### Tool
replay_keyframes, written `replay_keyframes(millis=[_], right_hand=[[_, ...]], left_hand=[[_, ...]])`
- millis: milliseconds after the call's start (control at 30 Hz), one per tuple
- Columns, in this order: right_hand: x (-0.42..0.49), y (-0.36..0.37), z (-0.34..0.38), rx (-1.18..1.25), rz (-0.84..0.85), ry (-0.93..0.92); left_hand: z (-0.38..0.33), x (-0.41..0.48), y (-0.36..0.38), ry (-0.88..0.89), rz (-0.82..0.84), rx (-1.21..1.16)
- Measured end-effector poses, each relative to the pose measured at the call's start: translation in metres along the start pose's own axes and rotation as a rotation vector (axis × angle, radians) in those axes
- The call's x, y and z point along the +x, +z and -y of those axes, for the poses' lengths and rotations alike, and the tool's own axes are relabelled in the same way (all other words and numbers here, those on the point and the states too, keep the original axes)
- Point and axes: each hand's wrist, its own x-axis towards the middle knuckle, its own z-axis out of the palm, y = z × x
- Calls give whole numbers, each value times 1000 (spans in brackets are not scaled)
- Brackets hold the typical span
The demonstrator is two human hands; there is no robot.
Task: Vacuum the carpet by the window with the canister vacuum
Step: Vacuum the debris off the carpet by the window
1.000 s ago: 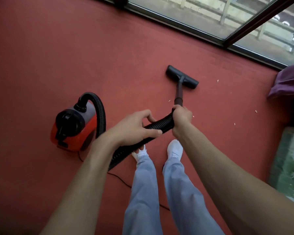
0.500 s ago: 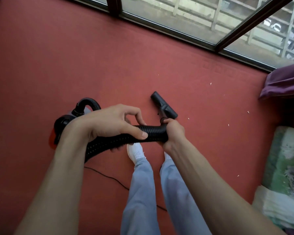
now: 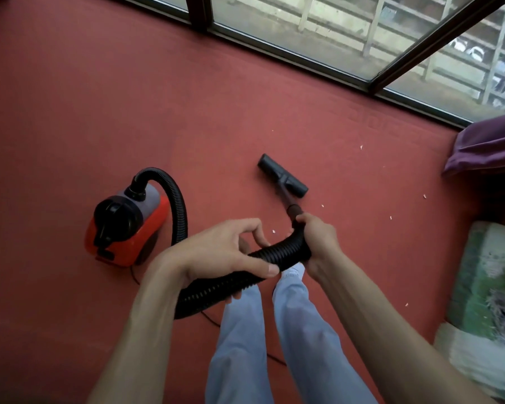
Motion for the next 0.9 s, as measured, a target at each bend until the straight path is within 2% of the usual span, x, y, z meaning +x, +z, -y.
replay_keyframes(millis=[167,300,367,467,567,667,767,833,900], right_hand=[[11,18,-6,4,27,-16],[51,37,10,-105,26,-138],[76,41,20,-154,28,-190],[101,43,33,-209,51,-218],[94,41,37,-201,27,-253],[66,33,29,-227,17,-243],[46,28,12,-208,83,-178],[46,32,5,-203,96,-167],[56,41,6,-212,91,-189]], left_hand=[[0,2,-13,-56,-19,47],[11,31,1,-25,-232,26],[24,51,17,14,-338,-64],[36,74,36,45,-390,-218],[29,71,31,44,-318,-317],[19,47,6,17,-129,-360],[16,24,-16,-29,26,-308],[17,20,-20,-53,36,-279],[19,24,-18,-65,-23,-282]])
